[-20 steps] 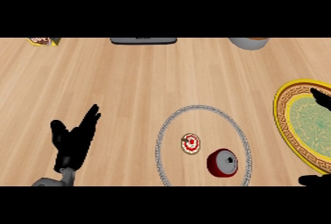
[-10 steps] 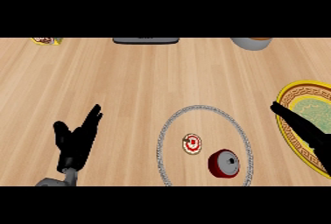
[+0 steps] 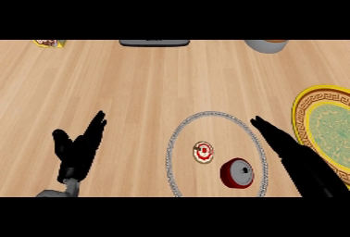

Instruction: Pick the can from the placemat and place it in the plate

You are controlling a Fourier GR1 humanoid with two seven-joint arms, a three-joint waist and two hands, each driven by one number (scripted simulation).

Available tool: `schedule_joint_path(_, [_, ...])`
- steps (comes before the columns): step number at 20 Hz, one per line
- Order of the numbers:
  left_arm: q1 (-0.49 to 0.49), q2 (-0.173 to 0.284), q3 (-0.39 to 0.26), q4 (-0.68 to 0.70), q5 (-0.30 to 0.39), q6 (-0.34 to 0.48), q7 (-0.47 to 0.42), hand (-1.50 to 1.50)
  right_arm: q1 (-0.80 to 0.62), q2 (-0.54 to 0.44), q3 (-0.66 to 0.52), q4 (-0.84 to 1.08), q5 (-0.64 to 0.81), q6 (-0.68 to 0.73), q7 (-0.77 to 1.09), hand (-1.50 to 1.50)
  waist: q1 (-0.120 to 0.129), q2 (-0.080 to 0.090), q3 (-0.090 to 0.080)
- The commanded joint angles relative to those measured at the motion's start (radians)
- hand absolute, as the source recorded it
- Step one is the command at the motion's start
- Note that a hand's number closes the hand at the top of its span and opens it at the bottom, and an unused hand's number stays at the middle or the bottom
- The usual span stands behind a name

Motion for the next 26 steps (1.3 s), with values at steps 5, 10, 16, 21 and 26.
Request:
schedule_joint_path(5, [0.034,-0.037,0.017,0.012,-0.039,-0.021,0.015,0.00,0.048,0.124,0.082,0.050,0.136,0.009,-0.020,-1.50,-0.004,0.003,-0.004])
schedule_joint_path(10, [-0.051,-0.051,0.054,0.035,-0.036,-0.041,0.071,0.00,0.005,0.173,0.110,0.067,0.227,0.043,0.040,-1.50,-0.007,0.004,-0.004])
schedule_joint_path(16, [-0.012,-0.055,0.076,0.092,-0.041,-0.091,-0.009,0.00,0.052,0.142,0.071,0.152,0.284,0.020,-0.046,-1.50,-0.009,0.005,-0.004])
schedule_joint_path(21, [0.074,-0.087,0.044,-0.042,-0.095,-0.062,0.039,0.00,0.010,0.249,0.088,0.210,0.326,0.051,-0.032,-1.50,-0.003,0.003,-0.004])
schedule_joint_path(26, [0.061,-0.098,0.041,-0.078,-0.119,-0.049,0.104,0.00,0.033,0.263,0.104,0.314,0.377,0.013,-0.111,-1.50,-0.003,0.003,-0.004])
